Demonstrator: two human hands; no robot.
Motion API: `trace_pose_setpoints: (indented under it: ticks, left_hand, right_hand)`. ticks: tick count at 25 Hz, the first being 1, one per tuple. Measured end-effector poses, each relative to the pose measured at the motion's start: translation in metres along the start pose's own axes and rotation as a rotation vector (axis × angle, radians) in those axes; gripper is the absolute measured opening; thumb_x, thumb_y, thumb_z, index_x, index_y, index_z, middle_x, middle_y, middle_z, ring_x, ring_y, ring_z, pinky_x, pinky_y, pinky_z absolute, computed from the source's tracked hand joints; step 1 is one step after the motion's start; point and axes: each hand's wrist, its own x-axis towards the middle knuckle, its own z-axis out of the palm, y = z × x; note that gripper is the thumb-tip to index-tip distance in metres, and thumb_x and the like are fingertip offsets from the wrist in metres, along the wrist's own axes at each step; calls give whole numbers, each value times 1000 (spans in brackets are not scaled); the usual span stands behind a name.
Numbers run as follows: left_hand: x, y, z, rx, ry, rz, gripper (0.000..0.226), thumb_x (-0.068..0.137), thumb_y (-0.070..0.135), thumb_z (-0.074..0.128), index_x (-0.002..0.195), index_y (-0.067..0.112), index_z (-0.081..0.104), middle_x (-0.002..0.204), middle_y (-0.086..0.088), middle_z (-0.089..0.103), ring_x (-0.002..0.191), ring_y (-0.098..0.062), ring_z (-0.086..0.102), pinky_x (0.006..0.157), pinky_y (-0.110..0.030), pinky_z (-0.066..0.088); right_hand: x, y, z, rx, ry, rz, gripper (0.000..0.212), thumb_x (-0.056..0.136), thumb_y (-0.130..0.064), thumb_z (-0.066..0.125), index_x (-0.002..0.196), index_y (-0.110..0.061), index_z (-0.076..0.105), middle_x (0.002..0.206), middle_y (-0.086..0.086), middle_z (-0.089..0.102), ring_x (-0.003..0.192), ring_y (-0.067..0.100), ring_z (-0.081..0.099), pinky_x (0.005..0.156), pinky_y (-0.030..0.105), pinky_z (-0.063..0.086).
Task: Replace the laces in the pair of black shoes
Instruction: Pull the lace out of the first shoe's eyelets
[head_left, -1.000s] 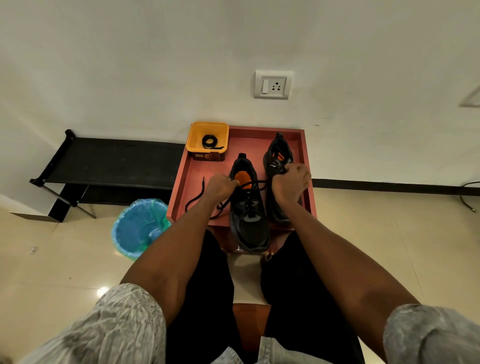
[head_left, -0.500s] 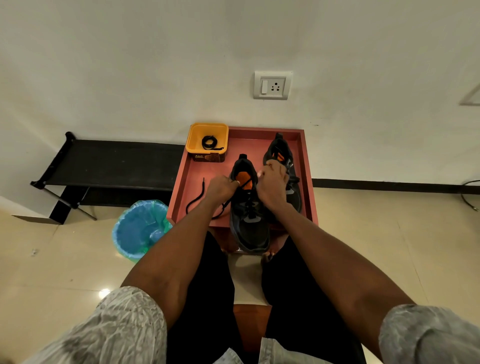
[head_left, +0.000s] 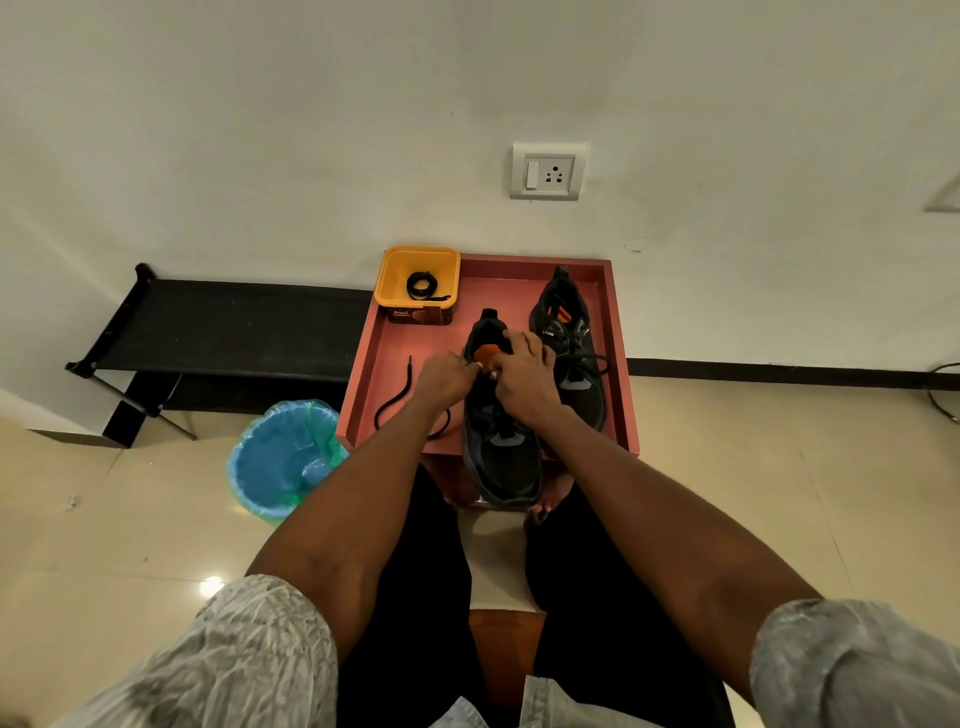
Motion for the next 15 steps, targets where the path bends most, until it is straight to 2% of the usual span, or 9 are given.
trace_pose_setpoints:
  ticks: [2,3,5,6,8,10,11,13,15]
  left_hand:
    - [-1,1,1,4,6,-5,47,93,26,62,52,12,44,55,-3,46,48,-17,40,51,-30,30]
    - [-2,1,1,4,12,-10,48,93,26,63,51,13,42,53,-2,44,47,-16,38,50,-29,29]
    - [-1,0,1,-7,25,-6,50,93,29,63,51,14,40,53,-2,42,46,-16,37,50,-28,29]
    - [-2,-1,1,-11,21,0,50,94,32,62,53,13,42,53,-3,45,47,-17,38,51,-29,30]
    - [-5,-1,1,-21,-6,-5,47,98,38,55,63,8,55,59,-7,57,48,-19,47,54,-28,37]
    - [-10,-3,-4,-13,-84,-48,46,103,36,44,79,2,65,65,-10,66,45,-17,53,52,-26,42]
    - [-13,-5,-9,44,-147,-80,42,103,30,42,84,1,65,67,-12,68,46,-17,54,52,-26,43]
    - [-20,-13,-23,298,-260,-158,26,100,18,47,91,0,64,78,-13,68,58,-18,58,59,-29,48]
    - [-25,-20,-35,557,-209,-170,16,94,12,51,101,0,60,94,-13,63,82,-24,63,73,-34,51]
  right_hand:
    - [-5,7,-3,139,172,146,23,92,-13,53,111,-13,67,146,9,41,138,29,28,112,45,22]
    - [-7,10,-7,237,279,320,22,93,-12,53,111,-11,66,142,9,43,137,29,31,111,43,24]
    - [-9,16,-16,377,474,669,31,92,-9,54,122,-9,57,146,13,40,139,32,31,115,44,27]
    - [-10,16,-18,372,509,712,38,92,-10,55,130,-8,51,150,15,36,141,33,30,116,46,29]
    - [-9,16,-14,330,391,533,42,93,-17,55,133,-8,45,143,16,45,130,31,45,107,47,43]
    - [-6,10,-9,352,152,375,31,95,-30,54,117,-9,51,115,13,62,99,28,62,84,45,54]
    - [-6,9,-5,363,65,360,32,94,-36,56,110,-9,51,103,12,63,88,28,63,77,45,55]
    - [-6,11,-3,367,-37,380,38,91,-43,60,104,-9,49,90,8,60,80,27,61,71,42,53]
    - [-4,11,-3,342,-37,384,41,90,-48,61,100,-10,50,84,5,58,76,26,59,68,38,49]
